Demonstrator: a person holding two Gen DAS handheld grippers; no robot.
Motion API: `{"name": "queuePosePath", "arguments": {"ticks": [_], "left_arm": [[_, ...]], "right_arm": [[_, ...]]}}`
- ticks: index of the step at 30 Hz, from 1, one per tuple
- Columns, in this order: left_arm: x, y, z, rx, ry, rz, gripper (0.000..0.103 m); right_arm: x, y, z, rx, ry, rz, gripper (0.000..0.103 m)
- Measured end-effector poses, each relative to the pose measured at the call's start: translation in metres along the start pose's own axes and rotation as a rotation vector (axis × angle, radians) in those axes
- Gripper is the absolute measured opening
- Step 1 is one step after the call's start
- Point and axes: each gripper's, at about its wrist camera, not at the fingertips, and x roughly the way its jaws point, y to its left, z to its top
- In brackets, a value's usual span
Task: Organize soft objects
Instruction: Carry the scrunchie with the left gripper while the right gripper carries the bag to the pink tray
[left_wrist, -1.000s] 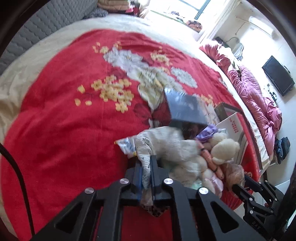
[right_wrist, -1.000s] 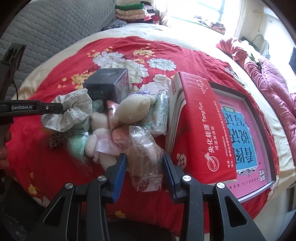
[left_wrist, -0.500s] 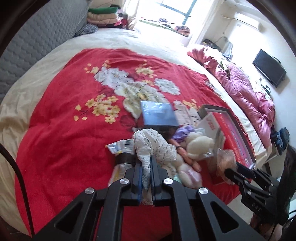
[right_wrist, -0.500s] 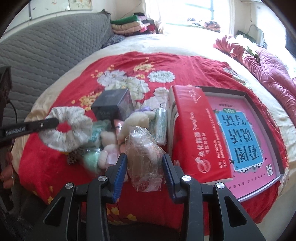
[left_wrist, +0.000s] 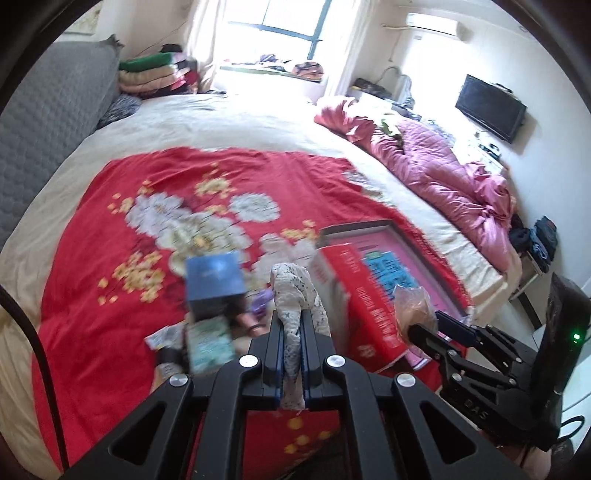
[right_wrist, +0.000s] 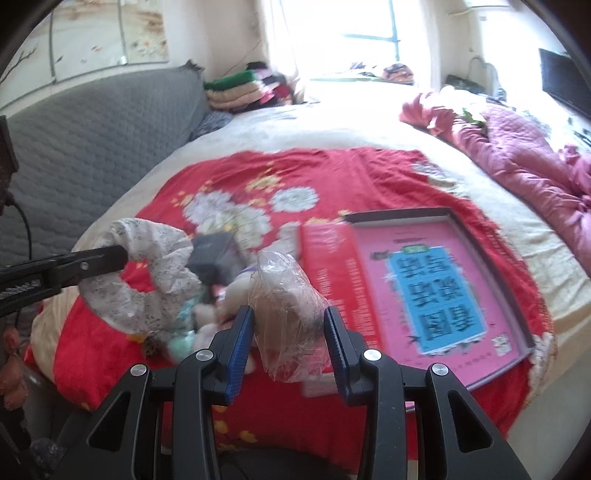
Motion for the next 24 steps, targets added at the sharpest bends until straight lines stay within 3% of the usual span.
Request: {"name": "queuePosePath", "arguments": {"ticks": [14,24], "left_arm": [[0.045,-0.126,0.028,0.142,0.054,-0.150,0.007],[0.123,-0.189,0.018,0.185,0.218,-0.265,0.007]], "right_arm": [[-0.041,-0.141,-0.003,0.210,-0.080,-0.224,0.040],[-0.024,-0.193,-0.013,0.299,-0.039,-0.268,0.040]]}}
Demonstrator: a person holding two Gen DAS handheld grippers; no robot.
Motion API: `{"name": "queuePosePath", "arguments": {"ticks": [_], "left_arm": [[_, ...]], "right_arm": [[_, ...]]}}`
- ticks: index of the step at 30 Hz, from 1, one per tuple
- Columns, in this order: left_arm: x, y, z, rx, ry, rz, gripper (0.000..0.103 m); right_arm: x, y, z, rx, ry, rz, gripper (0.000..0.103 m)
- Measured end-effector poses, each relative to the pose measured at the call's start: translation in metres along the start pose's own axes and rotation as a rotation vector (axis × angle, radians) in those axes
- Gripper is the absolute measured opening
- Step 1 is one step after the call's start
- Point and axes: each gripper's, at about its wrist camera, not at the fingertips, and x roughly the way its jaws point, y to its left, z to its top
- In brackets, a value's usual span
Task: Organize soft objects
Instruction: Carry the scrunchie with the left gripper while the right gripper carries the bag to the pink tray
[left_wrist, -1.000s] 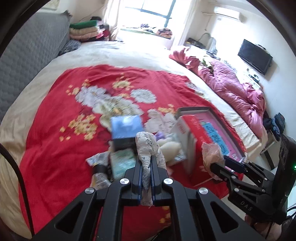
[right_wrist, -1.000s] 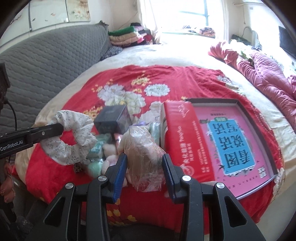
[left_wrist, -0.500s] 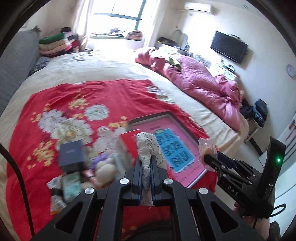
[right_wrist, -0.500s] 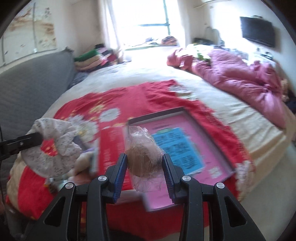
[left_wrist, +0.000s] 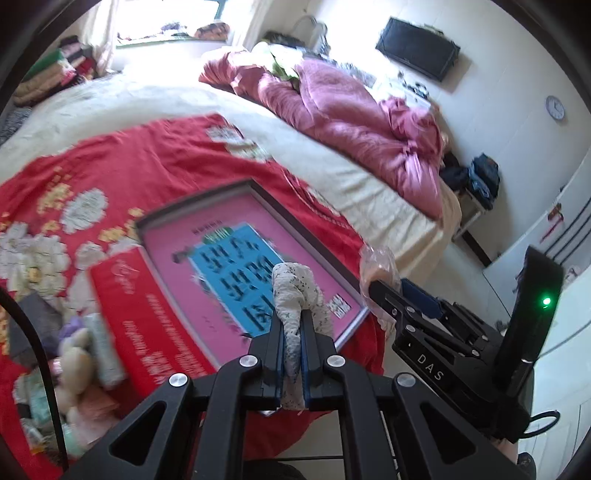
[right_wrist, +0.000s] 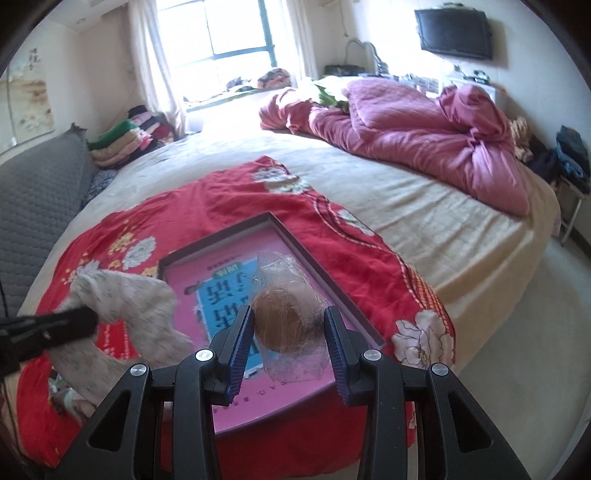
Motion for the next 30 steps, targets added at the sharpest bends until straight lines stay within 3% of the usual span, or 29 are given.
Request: {"name": "queuePosePath", "arguments": {"ticks": [5,8,11,18,30], "left_arm": [[0.046,0.000,-0.002,-0.002,0.088,0.011,0.007],[0.062,-0.002,-0.009,0.048,0.118,0.092,0.007],[0.070,0.000,-0.014,0.067,0.141,0.148,0.007],[0.082,0.008,-0.017,0.067,0.173,0.170,0.007],[0.096,0.012,-0.020,0.096,0.214,0.217,0.011]], "right_arm": [[0.018,-0.003,-0.003,-0.032,0.031,-0.067,0.040],[0.029,-0.005,-0.003,-0.040,0.045,-0.080,0.040],[0.042,-0.008,-0.005,-0.054,0.062,-0.113,0.041],[0.073,-0.007,-0.014,-0.101,0.125,-0.173,0.041],[0.088,-0.005,-0.023,-0.083,0.139,-0.077,0.043]]}}
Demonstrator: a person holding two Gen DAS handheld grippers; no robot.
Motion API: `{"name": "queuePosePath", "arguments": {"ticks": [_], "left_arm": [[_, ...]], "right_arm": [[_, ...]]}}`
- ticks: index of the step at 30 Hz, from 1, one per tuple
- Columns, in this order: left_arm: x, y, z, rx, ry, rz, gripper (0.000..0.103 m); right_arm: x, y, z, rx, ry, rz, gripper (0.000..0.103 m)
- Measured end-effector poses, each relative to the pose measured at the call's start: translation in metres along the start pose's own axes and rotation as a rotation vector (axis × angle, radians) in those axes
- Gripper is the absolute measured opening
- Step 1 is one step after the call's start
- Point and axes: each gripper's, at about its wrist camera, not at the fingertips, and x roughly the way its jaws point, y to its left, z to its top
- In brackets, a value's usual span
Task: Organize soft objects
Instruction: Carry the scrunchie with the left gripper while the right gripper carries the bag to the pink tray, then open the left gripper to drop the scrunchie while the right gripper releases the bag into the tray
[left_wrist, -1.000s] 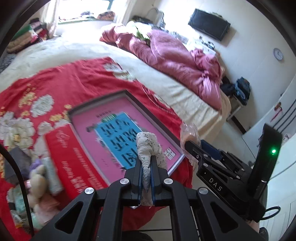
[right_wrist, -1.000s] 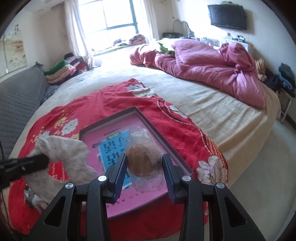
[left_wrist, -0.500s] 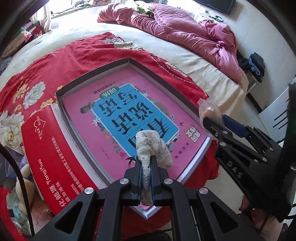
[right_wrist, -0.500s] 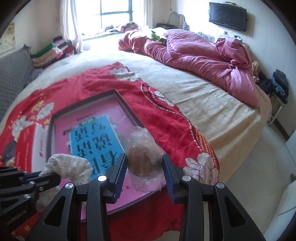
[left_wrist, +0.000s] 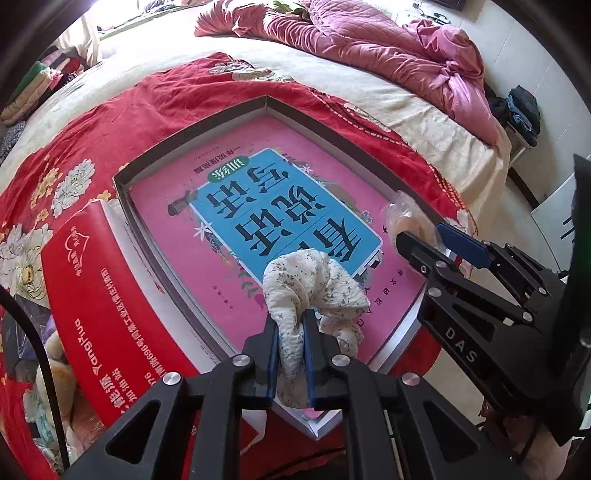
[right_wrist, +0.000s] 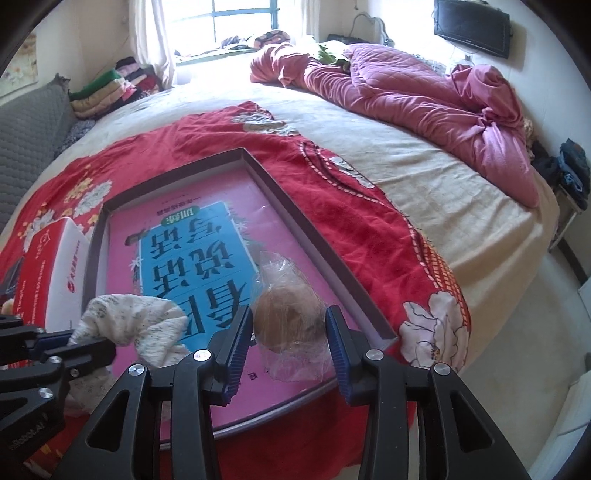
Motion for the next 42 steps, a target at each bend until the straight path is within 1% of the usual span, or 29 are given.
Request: {"name": "queuePosePath", "arguments": {"ticks": [3,6,8,9,11,13,15,19,21,26,29,32,33,34,39,42], "left_arm": [[0.002,0.000,0.001,-0.004,0.002,0.000,0.012],[0.004,0.002,0.002,-0.018,0.006,-0.012,0.013],[0.005,0.000,0.003,-0.010,0.003,-0.005,0.014],[0.006,-0.001,0.003,-0.008,0.002,-0.001,0.017],[0.006,-0.003,0.003,-0.004,0.000,-0.004,0.022],[0.005,-0.006,0.002,0.003,-0.001,-0.012,0.030],[0.005,-0.008,0.002,0.006,-0.001,-0.026,0.036],[0.003,-0.009,0.001,0.008,-0.002,-0.029,0.047],[0.002,-0.009,-0.001,0.009,0.000,-0.027,0.050],[-0.001,-0.008,-0.004,0.009,-0.004,-0.025,0.053],[-0.005,-0.007,-0.005,0.008,-0.016,-0.013,0.058],[-0.011,-0.007,-0.006,0.017,-0.035,-0.015,0.063],[-0.013,-0.006,-0.006,0.015,-0.042,-0.010,0.069],[-0.014,-0.005,-0.006,0.014,-0.044,-0.009,0.073],[-0.023,0.002,-0.005,-0.010,-0.077,0.005,0.074],[-0.033,0.007,-0.005,-0.029,-0.102,-0.004,0.074]], "right_arm": [[0.002,-0.001,-0.002,0.011,0.017,0.024,0.043],[-0.001,-0.002,-0.003,0.020,0.007,0.042,0.043],[-0.002,-0.004,-0.004,0.031,0.007,0.052,0.046],[-0.003,-0.005,-0.004,0.038,0.003,0.060,0.050],[-0.005,-0.008,-0.005,0.055,-0.003,0.068,0.051],[-0.007,-0.010,-0.004,0.069,-0.007,0.063,0.055],[-0.010,-0.013,-0.004,0.079,-0.013,0.055,0.057],[-0.015,-0.020,-0.004,0.106,-0.021,0.044,0.058],[-0.018,-0.024,-0.005,0.121,-0.026,0.042,0.058],[-0.024,-0.031,-0.006,0.146,-0.034,0.035,0.059],[-0.027,-0.033,-0.006,0.157,-0.035,0.034,0.059],[-0.029,-0.032,-0.006,0.156,-0.036,0.023,0.064],[-0.030,-0.032,-0.006,0.155,-0.037,0.022,0.067],[-0.031,-0.032,-0.006,0.155,-0.039,0.022,0.067],[-0.036,-0.033,-0.005,0.160,-0.044,0.018,0.067],[-0.039,-0.034,-0.005,0.161,-0.049,0.022,0.068]]}}
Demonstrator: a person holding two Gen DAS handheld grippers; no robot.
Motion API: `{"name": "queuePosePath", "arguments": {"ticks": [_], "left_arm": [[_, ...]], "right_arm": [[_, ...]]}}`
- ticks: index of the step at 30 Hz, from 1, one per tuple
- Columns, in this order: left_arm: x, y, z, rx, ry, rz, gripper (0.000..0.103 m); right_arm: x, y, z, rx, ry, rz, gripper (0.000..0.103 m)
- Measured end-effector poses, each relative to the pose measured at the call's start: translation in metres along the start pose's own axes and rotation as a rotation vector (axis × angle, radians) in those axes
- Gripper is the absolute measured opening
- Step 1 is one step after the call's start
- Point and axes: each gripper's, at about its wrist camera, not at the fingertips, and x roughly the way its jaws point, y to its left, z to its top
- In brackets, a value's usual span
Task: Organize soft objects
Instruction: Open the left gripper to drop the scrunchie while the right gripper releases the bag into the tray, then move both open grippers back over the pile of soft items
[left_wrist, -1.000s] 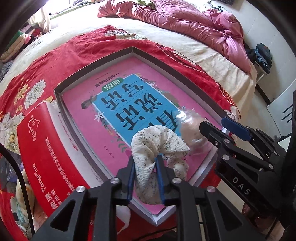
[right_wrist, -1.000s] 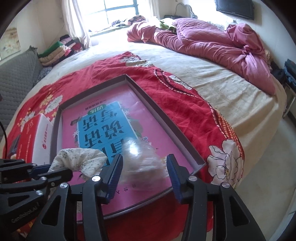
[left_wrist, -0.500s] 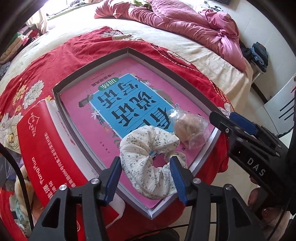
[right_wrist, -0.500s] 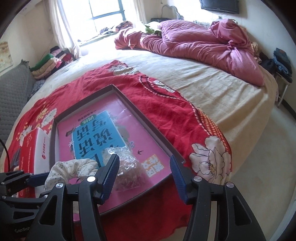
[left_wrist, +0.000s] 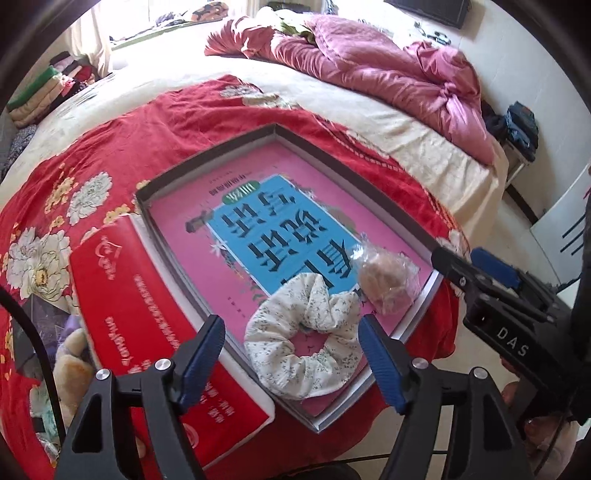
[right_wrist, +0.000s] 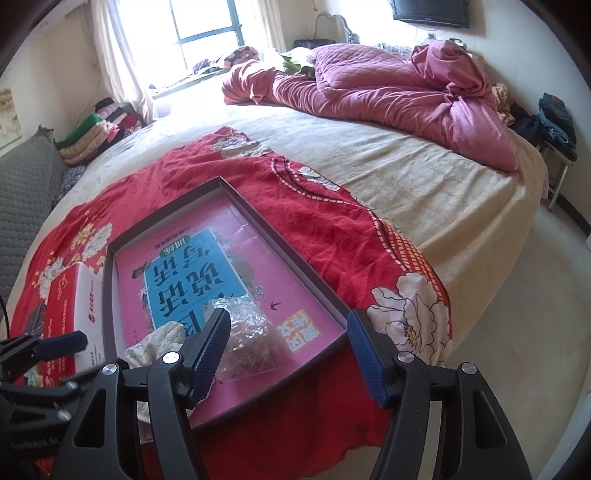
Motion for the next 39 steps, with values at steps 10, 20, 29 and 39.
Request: {"name": "queuePosePath", "arguments": {"ticks": [10,20,29,39], "left_arm": [[-0.036,0.020,-0.008,-0.084,-0.067,0.016,0.083],[-0.066,0.028,-0.027,-0.088,-0.094,0.059,0.083],[-0.087,0.044,-0.047,-0.108,-0.110,0.092,0.083],[-0.104,0.069,-0.065,-0.154,-0.114,0.104,0.083]], "right_arm": [[-0.025,0.009,0.001,-0.026,-0.043,0.006,0.074],[-0.057,0.033,0.000,-0.046,-0.068,0.033,0.075],[-0.085,0.059,0.001,-0.082,-0.110,0.056,0.076],[-0.105,0.092,-0.001,-0.119,-0.140,0.113,0.076]]}}
